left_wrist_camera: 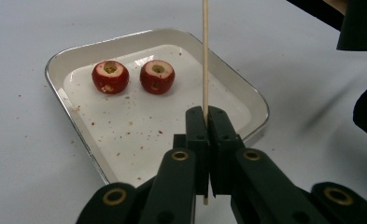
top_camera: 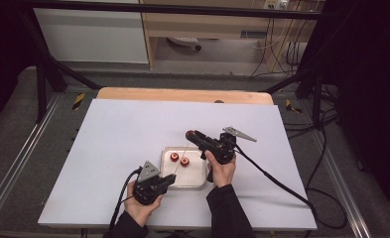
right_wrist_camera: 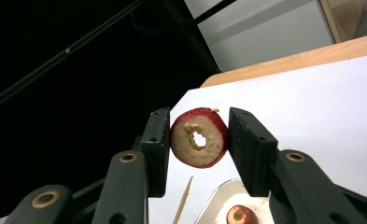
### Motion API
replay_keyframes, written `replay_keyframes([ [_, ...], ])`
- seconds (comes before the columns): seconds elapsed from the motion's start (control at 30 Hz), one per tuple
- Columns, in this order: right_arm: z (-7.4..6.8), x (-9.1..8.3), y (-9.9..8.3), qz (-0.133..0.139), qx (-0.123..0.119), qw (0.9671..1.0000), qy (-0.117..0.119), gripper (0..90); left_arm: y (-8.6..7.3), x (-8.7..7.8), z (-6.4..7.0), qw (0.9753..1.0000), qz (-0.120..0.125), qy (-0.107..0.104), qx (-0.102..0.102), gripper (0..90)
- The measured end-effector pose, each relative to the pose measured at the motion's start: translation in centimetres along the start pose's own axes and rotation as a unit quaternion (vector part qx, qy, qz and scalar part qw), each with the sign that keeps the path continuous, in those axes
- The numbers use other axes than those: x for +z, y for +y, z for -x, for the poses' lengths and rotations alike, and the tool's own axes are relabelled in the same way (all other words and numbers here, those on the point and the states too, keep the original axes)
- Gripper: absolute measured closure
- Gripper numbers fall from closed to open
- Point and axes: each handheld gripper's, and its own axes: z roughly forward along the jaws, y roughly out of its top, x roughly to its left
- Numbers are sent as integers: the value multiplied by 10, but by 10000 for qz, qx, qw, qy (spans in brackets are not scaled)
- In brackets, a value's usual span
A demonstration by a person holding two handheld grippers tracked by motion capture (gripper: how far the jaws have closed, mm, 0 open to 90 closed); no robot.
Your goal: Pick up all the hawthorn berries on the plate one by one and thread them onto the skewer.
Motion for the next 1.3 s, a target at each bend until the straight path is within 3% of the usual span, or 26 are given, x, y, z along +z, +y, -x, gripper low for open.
replay_keyframes([
  [0.5,-1,2,-3,220,83,9997,45,605,1,2,2,9999,145,-2,-88,880],
  [1.3,-4,5,-15,248,116,9996,86,606,4,2,0,9994,218,1,-280,882],
])
